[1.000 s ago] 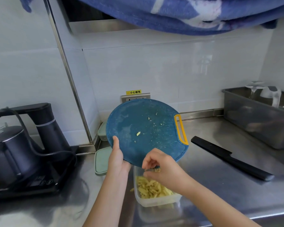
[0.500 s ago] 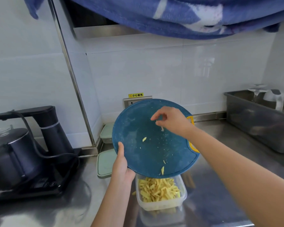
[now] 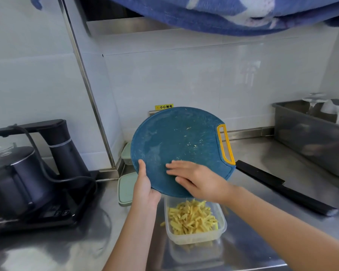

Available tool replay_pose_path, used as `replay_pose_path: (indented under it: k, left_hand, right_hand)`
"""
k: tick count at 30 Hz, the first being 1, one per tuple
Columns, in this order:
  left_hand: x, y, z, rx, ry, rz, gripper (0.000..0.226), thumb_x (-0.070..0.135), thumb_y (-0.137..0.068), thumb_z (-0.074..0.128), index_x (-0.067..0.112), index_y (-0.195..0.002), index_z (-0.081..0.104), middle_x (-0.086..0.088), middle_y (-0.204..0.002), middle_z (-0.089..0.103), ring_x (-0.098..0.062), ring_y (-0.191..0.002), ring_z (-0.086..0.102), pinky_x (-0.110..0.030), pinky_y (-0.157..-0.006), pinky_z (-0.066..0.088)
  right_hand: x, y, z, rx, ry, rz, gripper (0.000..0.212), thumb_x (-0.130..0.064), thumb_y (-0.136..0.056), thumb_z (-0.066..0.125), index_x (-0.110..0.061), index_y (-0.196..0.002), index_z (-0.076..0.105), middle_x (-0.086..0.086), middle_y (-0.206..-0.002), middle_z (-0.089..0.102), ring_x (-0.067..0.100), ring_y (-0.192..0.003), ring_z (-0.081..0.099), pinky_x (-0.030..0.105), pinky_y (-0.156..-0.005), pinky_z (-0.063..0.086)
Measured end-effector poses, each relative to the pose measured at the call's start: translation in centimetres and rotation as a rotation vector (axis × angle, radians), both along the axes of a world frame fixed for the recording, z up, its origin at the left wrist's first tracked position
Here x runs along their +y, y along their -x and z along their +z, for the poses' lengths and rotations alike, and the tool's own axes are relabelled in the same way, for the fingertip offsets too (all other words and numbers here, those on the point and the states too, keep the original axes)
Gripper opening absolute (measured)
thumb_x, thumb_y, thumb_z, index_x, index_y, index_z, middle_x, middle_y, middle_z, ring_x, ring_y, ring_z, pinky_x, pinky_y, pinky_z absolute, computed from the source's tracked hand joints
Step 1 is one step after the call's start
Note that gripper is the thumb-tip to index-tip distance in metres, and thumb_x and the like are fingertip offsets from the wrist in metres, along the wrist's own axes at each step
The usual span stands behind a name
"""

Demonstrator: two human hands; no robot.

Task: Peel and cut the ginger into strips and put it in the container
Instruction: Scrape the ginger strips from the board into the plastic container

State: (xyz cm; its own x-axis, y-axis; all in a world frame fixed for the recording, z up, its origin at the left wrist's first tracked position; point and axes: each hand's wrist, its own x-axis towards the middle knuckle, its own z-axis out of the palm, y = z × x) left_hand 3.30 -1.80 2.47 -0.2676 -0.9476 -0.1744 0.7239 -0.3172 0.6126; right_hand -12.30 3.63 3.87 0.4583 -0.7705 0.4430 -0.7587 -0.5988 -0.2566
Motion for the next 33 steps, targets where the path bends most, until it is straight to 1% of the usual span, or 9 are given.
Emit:
replay_pose_path:
  k: [3, 7, 10, 13, 16, 22, 26, 30, 33]
  left_hand:
    - [-0.4, -0.3, 0.1, -0.021, 0.009, 0.039, 0.051, 0.055, -0.093, 0.041, 0.017, -0.124, 0.057, -0.007, -0.11, 0.068, -0.024, -0.099, 0.063, -0.043, -0.073, 0.051]
    - [-0.8, -0.4, 0.6, -0.032, -0.001, 0.051, 0.048, 0.057, -0.091, 0.045, 0.021, -0.12, 0.059, -0.005, -0.112, 0.068, -0.024, -0.099, 0.064, -0.045, -0.075, 0.052]
    - [-0.7, -0.1, 1.0, -0.011, 0.001, 0.047, 0.051, 0.057, -0.09, 0.047, 0.02, -0.124, 0.058, -0.007, -0.114, 0.069, -0.027, -0.105, 0.063, -0.049, -0.087, 0.05]
    - [-0.4, 0.0, 1.3, 0.012, 0.016, 0.057, 0.049, 0.056, -0.092, 0.045, 0.02, -0.122, 0.06, -0.006, -0.114, 0.069, -0.026, -0.106, 0.063, -0.047, -0.087, 0.05]
    - [0.0, 0.0, 1.8, 0.025, 0.047, 0.074, 0.046, 0.055, -0.094, 0.042, 0.02, -0.114, 0.063, -0.003, -0.103, 0.073, -0.022, -0.1, 0.064, -0.044, -0.079, 0.051]
    - [-0.2, -0.8, 2.2, 0.025, 0.101, 0.13, 0.037, 0.05, -0.097, 0.039, 0.023, -0.106, 0.062, 0.003, -0.088, 0.075, -0.017, -0.089, 0.067, -0.039, -0.07, 0.052]
    - [-0.5, -1.0, 2.1, 0.015, 0.082, 0.146, 0.033, 0.049, -0.095, 0.043, 0.025, -0.107, 0.062, 0.004, -0.091, 0.074, -0.018, -0.092, 0.066, -0.043, -0.075, 0.053]
    - [0.0, -1.1, 1.8, -0.017, 0.097, 0.112, 0.034, 0.049, -0.095, 0.044, 0.024, -0.109, 0.063, 0.001, -0.096, 0.074, -0.021, -0.096, 0.066, -0.045, -0.079, 0.052]
    - [0.2, -1.6, 1.2, -0.057, 0.096, 0.054, 0.044, 0.054, -0.092, 0.046, 0.025, -0.122, 0.059, -0.001, -0.113, 0.07, -0.023, -0.103, 0.065, -0.044, -0.076, 0.053]
  right_hand:
    - [2.4, 0.7, -0.6, -0.014, 0.052, 0.018, 0.031, -0.031, -0.096, 0.05, -0.01, -0.089, 0.073, 0.001, -0.099, 0.071, 0.014, -0.095, 0.062, 0.017, -0.09, 0.045]
    - [3.7, 1.0, -0.1, -0.143, 0.07, -0.015, 0.031, -0.034, -0.093, 0.056, -0.014, -0.076, 0.071, -0.006, -0.071, 0.066, 0.011, -0.068, 0.058, 0.026, -0.066, 0.048]
    - [2.8, 2.1, 0.9, -0.252, 0.152, -0.103, 0.02, -0.029, -0.093, 0.058, -0.017, -0.098, 0.073, -0.01, -0.103, 0.07, 0.003, -0.099, 0.06, 0.02, -0.089, 0.046]
    - [1.6, 3.4, 1.5, -0.167, -0.002, -0.312, 0.052, -0.042, -0.098, 0.047, -0.023, -0.145, 0.039, -0.015, -0.153, 0.025, -0.002, -0.143, 0.013, 0.015, -0.115, 0.012]
    - [1.8, 3.5, 0.9, 0.009, -0.096, -0.26, 0.077, -0.063, -0.089, 0.018, -0.021, -0.153, 0.013, -0.015, -0.157, -0.005, -0.002, -0.143, -0.013, 0.02, -0.118, -0.005]
    - [5.7, 2.7, -1.6, 0.017, -0.083, 0.021, 0.054, -0.044, -0.101, 0.028, -0.015, -0.142, 0.047, -0.007, -0.151, 0.037, 0.0, -0.14, 0.027, 0.016, -0.115, 0.021]
    - [6.0, 2.5, -0.5, -0.187, 0.017, -0.012, 0.024, -0.028, -0.094, 0.055, -0.014, -0.102, 0.073, -0.008, -0.1, 0.072, 0.001, -0.091, 0.065, 0.02, -0.081, 0.051]
    - [3.2, 3.4, 2.7, -0.256, 0.184, -0.205, 0.022, -0.018, -0.092, 0.059, -0.012, -0.11, 0.071, -0.002, -0.112, 0.07, 0.002, -0.105, 0.061, -0.001, -0.092, 0.034]
    - [0.0, 4.4, 5.3, -0.15, 0.151, -0.327, 0.044, -0.024, -0.099, 0.049, -0.013, -0.142, 0.045, -0.001, -0.15, 0.038, 0.011, -0.141, 0.03, 0.009, -0.11, 0.012]
